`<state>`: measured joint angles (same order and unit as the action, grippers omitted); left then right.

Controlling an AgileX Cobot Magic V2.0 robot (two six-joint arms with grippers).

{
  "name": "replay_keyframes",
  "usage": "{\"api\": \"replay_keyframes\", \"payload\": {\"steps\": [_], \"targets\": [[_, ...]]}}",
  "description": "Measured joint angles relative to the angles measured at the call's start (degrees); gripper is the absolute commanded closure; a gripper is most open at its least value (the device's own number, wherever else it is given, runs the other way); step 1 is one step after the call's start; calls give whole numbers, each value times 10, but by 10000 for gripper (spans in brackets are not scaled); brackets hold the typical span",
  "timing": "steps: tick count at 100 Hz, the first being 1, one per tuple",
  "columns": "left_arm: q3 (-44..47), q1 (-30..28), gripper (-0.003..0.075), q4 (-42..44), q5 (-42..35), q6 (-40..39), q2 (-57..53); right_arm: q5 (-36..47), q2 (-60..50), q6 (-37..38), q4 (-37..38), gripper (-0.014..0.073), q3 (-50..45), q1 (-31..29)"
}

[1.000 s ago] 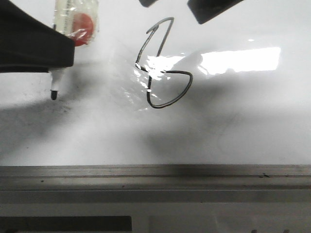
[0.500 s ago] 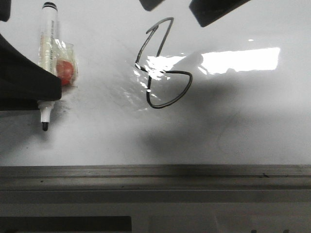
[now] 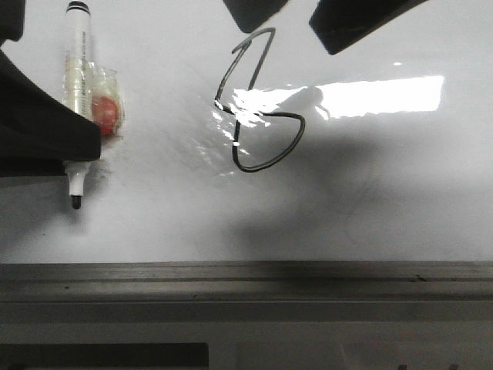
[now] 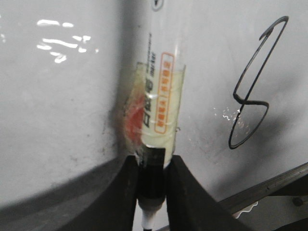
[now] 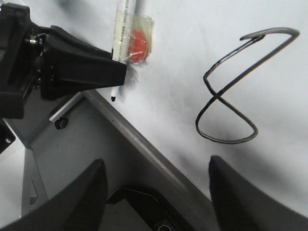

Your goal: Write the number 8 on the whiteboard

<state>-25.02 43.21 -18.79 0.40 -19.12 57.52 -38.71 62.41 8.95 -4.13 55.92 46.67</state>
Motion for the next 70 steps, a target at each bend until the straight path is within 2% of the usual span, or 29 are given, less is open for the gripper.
{"api": "replay_keyframes", "payload": {"steps": [4,5,7,14,23,33,40,44,46,49,59,70], "targets": [[0,0,414,0,0,0,1,-1,0,0,0,200,0,0],[0,0,414,0,0,0,1,-1,0,0,0,200,0,0],[0,0,351,0,0,0,1,-2,0,0,0,200,0,0],[0,0,234,0,-4,0,2,-3,0,0,0,200,0,0],[-1,0,197,0,-4,0,-4,-4,0,0,0,225,0,0],[-2,0,213,0,2,0,-21,-4,-4,0,1,379,0,0],[-2,0,254,1,18,0,-37,-4,-16,0,2,535,0,0],[-2,0,314,4,27,0,-48,-3,-26,0,6,626,0,0],[-2,0,372,7,30,0,-56,-3,-33,0,9,666,-1,0],[-2,0,427,12,37,0,-68,2,-44,0,14,660,-4,0],[0,0,738,19,54,0,-121,15,-96,0,28,658,-19,0],[5,0,741,50,57,1,-182,31,-164,0,46,658,-53,0]]}}
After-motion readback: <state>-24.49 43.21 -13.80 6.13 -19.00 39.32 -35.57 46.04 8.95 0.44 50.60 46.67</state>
